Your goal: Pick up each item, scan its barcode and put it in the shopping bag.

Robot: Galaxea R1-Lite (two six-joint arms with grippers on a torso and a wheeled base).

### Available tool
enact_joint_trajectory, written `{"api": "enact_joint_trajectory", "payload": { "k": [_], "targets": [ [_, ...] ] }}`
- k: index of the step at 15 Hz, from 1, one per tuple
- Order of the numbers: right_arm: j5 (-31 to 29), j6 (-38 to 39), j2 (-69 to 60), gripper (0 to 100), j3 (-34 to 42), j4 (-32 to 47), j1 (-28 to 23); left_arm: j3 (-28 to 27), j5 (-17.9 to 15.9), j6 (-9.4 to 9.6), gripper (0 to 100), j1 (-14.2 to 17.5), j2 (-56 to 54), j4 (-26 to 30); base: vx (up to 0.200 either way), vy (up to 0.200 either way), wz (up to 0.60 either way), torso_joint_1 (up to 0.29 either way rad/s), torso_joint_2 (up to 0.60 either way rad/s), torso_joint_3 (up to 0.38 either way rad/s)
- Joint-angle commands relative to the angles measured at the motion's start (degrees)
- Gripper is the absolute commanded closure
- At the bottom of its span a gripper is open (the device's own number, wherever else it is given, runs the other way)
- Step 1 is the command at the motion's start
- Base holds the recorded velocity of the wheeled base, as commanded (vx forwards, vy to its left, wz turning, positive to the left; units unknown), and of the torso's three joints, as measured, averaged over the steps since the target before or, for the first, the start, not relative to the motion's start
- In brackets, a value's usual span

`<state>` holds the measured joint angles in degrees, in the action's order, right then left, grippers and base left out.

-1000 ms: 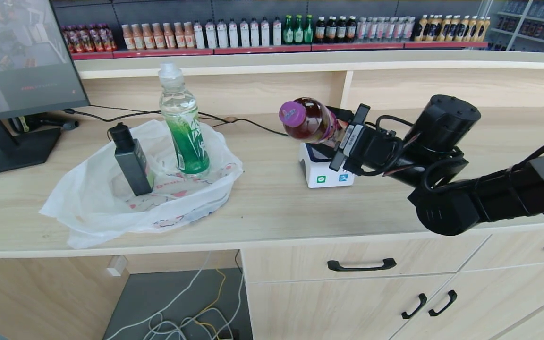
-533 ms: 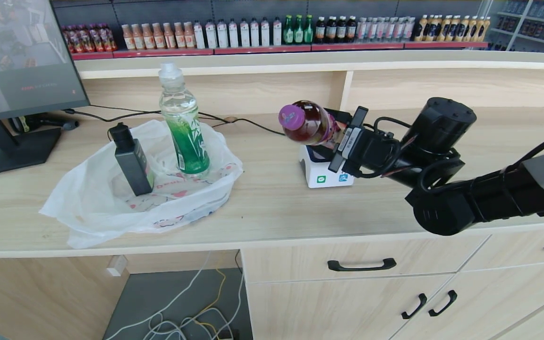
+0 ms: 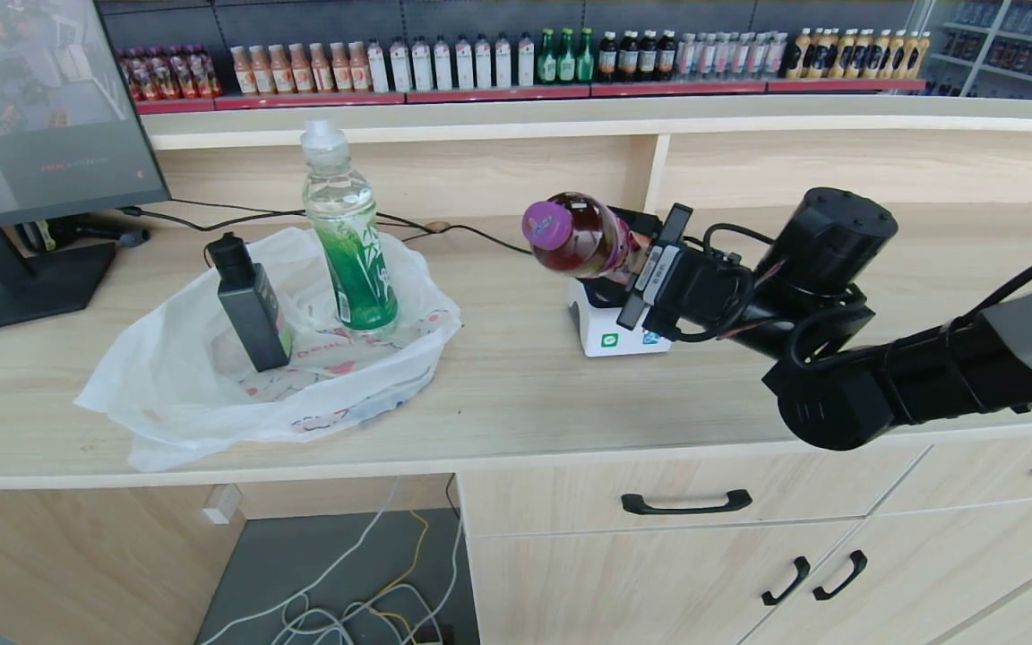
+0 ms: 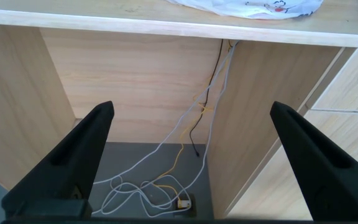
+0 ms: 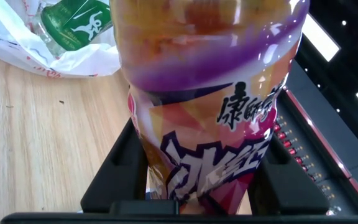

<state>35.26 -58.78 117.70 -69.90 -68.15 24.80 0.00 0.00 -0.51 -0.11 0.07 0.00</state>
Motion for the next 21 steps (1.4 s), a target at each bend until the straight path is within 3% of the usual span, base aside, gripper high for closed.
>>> {"api": "enact_joint_trajectory", "payload": {
  "k": [1, 15, 18, 21],
  "targets": [
    [-0.01, -0.02, -0.01, 100, 0.03, -0.06, 0.25, 0.00, 0.00, -0.02, 0, 0.02, 0.01, 0.00, 0.000, 0.000, 0.00, 0.000, 0.00, 0.000],
    [-1.07, 3.15, -1.51, 100, 0.73, -4.80, 2.19, 0.00, 0.00, -0.02, 0, 0.02, 0.01, 0.00, 0.000, 0.000, 0.00, 0.000, 0.00, 0.000],
    [-2.03, 4.55, -3.79, 100, 3.19, -6.30, 4.30, 0.00, 0.00, -0.02, 0, 0.02, 0.01, 0.00, 0.000, 0.000, 0.00, 0.000, 0.00, 0.000],
    [-3.88, 7.89, -8.36, 100, 11.19, -9.99, 5.97, 0.00, 0.00, -0.02, 0, 0.02, 0.01, 0.00, 0.000, 0.000, 0.00, 0.000, 0.00, 0.000]
  ]
}}
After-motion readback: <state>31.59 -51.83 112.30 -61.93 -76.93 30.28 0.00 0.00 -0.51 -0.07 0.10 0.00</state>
